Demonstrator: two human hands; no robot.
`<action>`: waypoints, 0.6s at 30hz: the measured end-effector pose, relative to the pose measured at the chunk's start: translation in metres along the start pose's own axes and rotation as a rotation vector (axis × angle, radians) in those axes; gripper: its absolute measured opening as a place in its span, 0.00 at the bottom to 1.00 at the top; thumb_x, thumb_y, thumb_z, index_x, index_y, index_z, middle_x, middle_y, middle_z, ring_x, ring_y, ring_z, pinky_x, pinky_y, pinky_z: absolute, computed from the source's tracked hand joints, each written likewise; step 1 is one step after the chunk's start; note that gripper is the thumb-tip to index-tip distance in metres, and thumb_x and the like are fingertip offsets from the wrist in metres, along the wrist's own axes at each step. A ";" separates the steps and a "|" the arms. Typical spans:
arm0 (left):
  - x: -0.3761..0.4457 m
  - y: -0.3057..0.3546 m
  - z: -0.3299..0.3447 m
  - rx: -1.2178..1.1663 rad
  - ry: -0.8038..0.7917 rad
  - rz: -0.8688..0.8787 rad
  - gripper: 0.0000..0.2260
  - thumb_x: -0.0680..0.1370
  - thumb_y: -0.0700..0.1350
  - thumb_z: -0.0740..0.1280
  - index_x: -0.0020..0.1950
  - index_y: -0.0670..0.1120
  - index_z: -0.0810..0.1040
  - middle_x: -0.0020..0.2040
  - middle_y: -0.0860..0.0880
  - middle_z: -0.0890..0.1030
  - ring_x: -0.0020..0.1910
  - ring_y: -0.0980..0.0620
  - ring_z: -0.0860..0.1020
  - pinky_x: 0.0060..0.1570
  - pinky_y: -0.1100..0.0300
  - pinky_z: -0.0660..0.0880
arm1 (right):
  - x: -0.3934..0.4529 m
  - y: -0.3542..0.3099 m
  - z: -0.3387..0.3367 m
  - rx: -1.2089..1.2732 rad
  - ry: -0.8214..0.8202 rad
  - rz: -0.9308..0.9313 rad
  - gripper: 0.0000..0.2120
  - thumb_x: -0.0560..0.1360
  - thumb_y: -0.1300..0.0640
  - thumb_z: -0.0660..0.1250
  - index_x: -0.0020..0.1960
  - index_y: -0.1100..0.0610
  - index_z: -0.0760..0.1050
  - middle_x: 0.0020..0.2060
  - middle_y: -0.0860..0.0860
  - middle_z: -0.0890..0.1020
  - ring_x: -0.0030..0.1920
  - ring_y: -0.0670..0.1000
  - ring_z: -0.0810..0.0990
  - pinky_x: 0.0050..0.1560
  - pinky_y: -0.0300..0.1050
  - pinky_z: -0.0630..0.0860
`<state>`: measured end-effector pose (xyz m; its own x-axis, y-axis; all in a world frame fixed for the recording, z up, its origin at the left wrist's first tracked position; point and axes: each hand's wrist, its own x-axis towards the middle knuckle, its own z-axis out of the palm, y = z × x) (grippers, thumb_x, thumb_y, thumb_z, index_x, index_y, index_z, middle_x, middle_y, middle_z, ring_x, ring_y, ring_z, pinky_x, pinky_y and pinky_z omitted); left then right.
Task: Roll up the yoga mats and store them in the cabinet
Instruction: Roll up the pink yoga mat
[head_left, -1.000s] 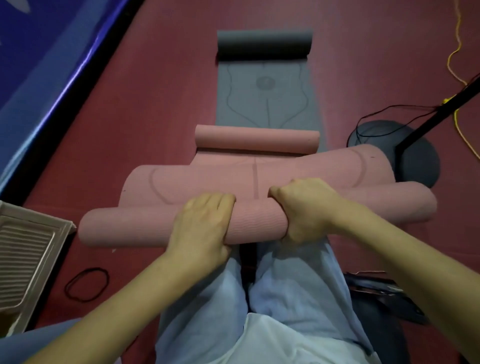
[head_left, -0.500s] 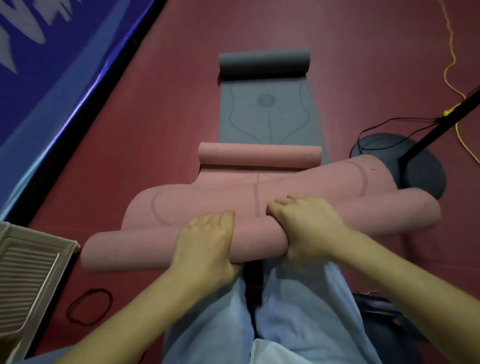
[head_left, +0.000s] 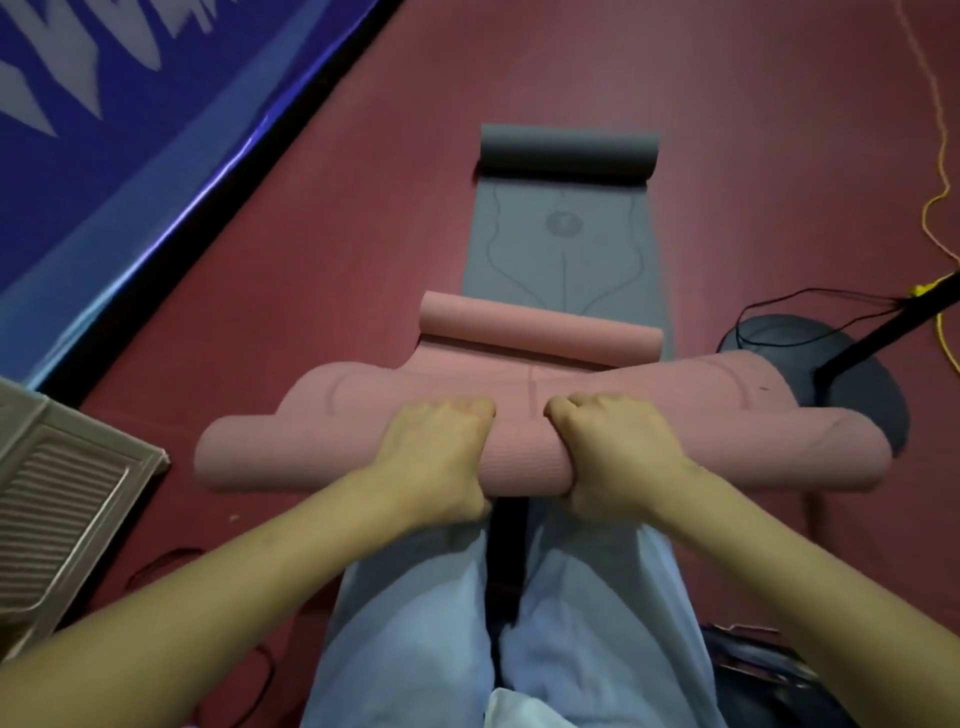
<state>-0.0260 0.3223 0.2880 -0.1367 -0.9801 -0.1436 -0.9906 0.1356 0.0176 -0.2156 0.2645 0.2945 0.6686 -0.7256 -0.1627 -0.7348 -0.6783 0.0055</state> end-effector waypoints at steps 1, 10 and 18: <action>-0.006 0.000 0.006 0.027 0.054 0.006 0.35 0.58 0.56 0.81 0.61 0.48 0.74 0.53 0.48 0.81 0.50 0.43 0.81 0.43 0.53 0.75 | 0.008 0.003 -0.009 0.039 -0.062 -0.022 0.24 0.58 0.48 0.75 0.50 0.50 0.71 0.47 0.49 0.81 0.48 0.57 0.82 0.39 0.44 0.67; 0.022 -0.012 -0.017 0.049 -0.071 0.054 0.20 0.64 0.53 0.73 0.53 0.52 0.73 0.50 0.48 0.83 0.50 0.42 0.82 0.39 0.56 0.69 | -0.002 0.006 0.011 -0.031 0.126 0.003 0.38 0.50 0.45 0.80 0.57 0.52 0.72 0.46 0.51 0.79 0.43 0.59 0.80 0.38 0.49 0.70; 0.012 -0.001 0.014 0.012 0.154 0.008 0.31 0.42 0.51 0.80 0.43 0.49 0.78 0.34 0.51 0.80 0.30 0.47 0.80 0.26 0.58 0.73 | 0.029 0.024 -0.017 0.025 -0.164 -0.035 0.32 0.54 0.45 0.78 0.53 0.47 0.68 0.50 0.48 0.79 0.48 0.55 0.81 0.39 0.46 0.73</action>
<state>-0.0270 0.3128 0.2722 -0.1441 -0.9895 0.0096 -0.9895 0.1442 0.0058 -0.2121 0.2256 0.3066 0.6679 -0.6713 -0.3213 -0.7150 -0.6986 -0.0269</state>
